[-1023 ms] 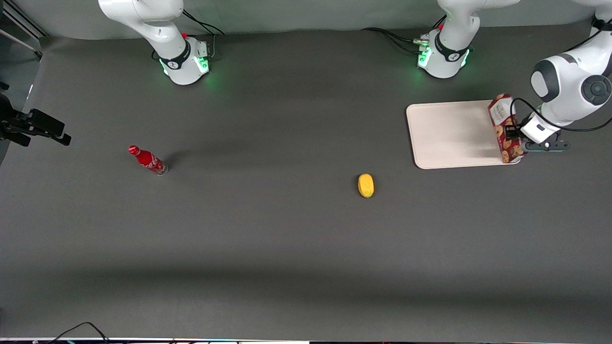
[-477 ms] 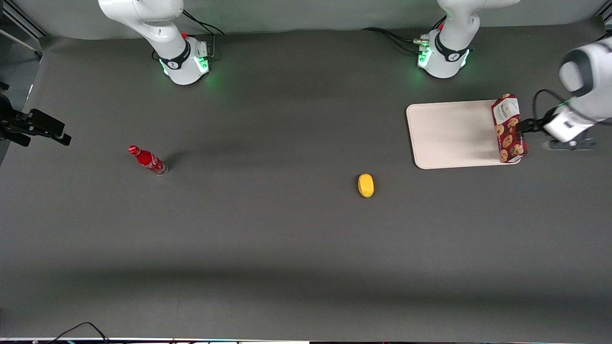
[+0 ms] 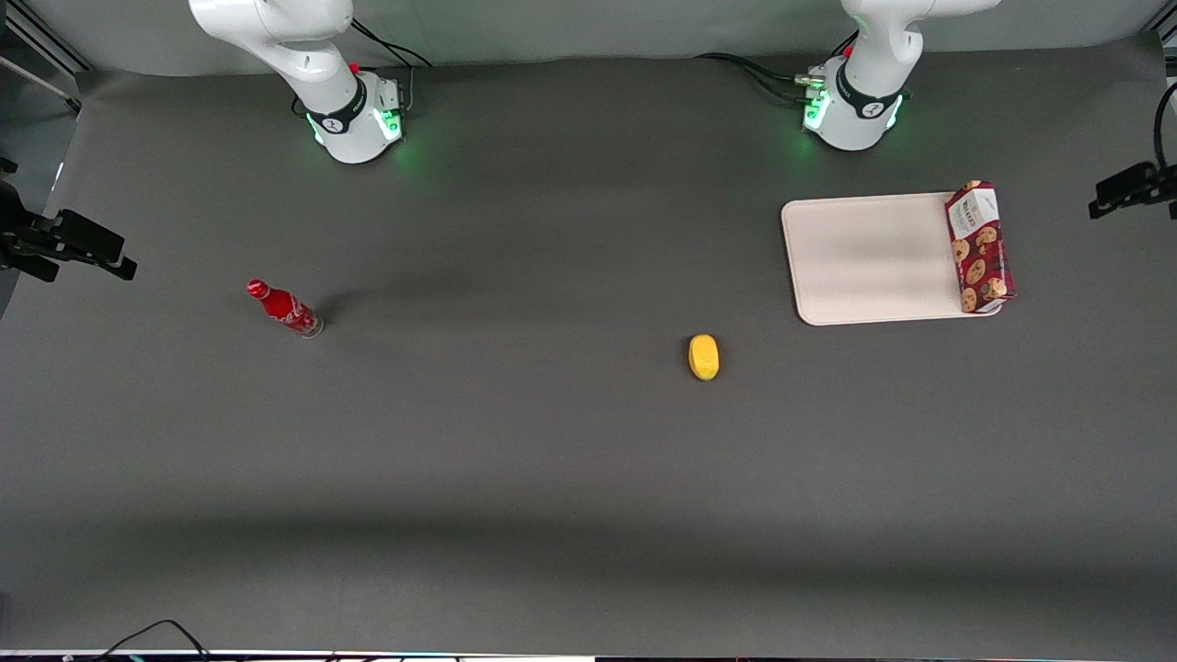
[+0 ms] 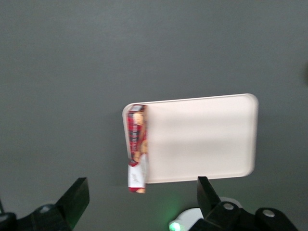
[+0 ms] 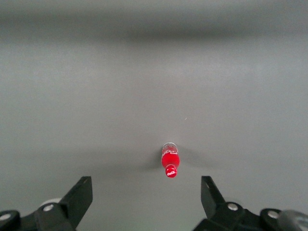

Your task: Place red cookie box on tray

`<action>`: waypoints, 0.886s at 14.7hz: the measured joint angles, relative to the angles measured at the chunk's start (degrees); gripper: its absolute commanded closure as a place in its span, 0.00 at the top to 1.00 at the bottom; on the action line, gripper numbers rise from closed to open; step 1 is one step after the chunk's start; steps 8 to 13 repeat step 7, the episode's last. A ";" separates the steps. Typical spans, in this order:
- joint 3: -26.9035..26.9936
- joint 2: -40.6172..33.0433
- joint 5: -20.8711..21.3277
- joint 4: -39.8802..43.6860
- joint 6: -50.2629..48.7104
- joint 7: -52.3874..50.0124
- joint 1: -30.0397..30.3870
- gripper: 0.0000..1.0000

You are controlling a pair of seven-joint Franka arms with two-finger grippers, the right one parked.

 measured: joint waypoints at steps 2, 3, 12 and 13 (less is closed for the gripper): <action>-4.20 0.56 -1.56 3.63 -3.95 -6.38 -0.14 1.00; -6.69 0.92 -1.98 4.25 -4.63 -9.05 -0.21 1.00; -12.00 2.52 -3.32 6.33 -5.81 -13.58 -0.46 1.00; -12.00 2.52 -3.32 6.33 -5.81 -13.58 -0.46 1.00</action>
